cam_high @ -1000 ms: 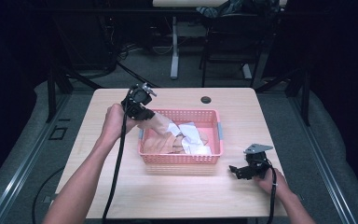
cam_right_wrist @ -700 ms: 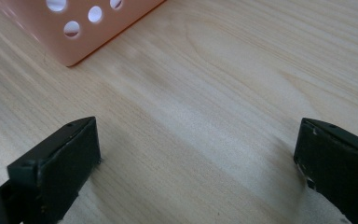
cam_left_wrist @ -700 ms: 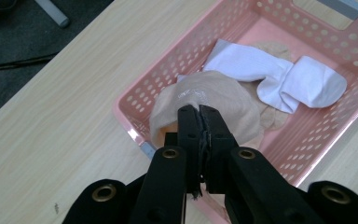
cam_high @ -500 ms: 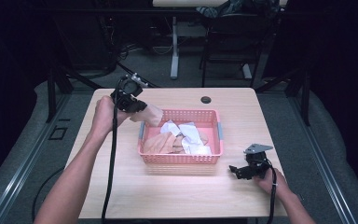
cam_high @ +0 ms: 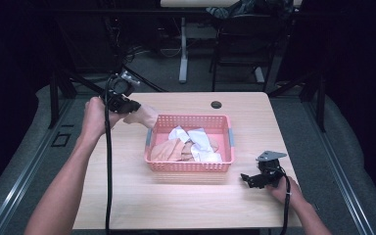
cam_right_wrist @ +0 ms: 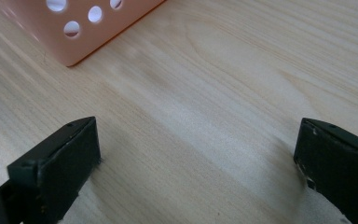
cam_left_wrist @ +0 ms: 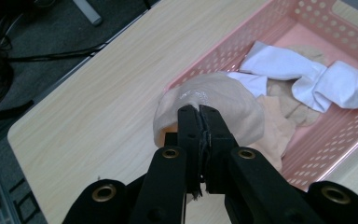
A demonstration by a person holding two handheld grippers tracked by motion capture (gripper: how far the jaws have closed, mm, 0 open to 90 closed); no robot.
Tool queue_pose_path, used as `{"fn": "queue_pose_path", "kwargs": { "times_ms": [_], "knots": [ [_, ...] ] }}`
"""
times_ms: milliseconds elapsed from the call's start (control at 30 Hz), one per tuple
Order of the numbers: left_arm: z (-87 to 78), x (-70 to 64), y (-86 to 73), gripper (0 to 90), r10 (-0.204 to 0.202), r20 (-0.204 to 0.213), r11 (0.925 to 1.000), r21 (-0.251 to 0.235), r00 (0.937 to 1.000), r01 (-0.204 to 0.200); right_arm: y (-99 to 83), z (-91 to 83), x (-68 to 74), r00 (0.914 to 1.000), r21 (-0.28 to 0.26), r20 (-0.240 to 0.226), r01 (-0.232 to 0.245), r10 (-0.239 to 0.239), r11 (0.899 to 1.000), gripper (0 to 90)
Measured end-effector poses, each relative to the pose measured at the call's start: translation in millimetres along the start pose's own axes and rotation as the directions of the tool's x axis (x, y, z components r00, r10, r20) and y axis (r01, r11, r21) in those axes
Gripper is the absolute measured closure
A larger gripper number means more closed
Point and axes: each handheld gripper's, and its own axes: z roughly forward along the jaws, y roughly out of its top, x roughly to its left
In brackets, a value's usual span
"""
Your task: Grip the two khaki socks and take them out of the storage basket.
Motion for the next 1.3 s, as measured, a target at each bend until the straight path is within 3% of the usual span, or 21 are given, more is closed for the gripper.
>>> {"fn": "queue_pose_path", "kwargs": {
  "times_ms": [300, 500, 667, 767, 1167, 1300],
  "knots": [
    [-5.0, 21.7, -23.2, 87.6, -0.058, 0.005, 0.9983, 0.006, 0.9983, 0.058, 0.1, -0.2, 0.0, 1.0, 0.002, 0.001, 0.001, -0.001, 1.0, 0.0],
    [-7.3, 40.1, -45.9, 87.6, -0.108, -0.021, 0.9935, 0.032, 0.9939, 0.109, 0.0, 0.2, 0.3, 1.0, -0.003, -0.001, -0.004, 0.004, 1.0, 0.0],
    [-5.9, 48.9, -58.1, 87.6, -0.127, -0.041, 0.9899, 0.06, 0.9911, 0.129, 0.0, 0.1, 0.2, 1.0, -0.002, -0.002, -0.003, 0.003, 1.0, 0.0],
    [-1.3, 56.8, -70.7, 87.6, -0.154, -0.053, 0.9843, 0.08, 0.9867, 0.158, 0.0, 0.1, 0.2, 1.0, -0.002, -0.002, -0.003, 0.003, 1.0, 0.0],
    [25.2, 73.5, -96.6, 87.6, -0.225, -0.05, 0.9637, 0.136, 0.973, 0.23, 0.0, 0.1, 0.2, 1.0, -0.003, -0.002, -0.003, 0.003, 1.0, 0.0],
    [39.2, 78.0, -107.1, 87.6, -0.278, -0.055, 0.9472, 0.151, 0.9591, 0.283, 0.0, 0.1, 0.2, 1.0, -0.002, -0.002, -0.003, 0.003, 1.0, 0.0]
  ]
}}
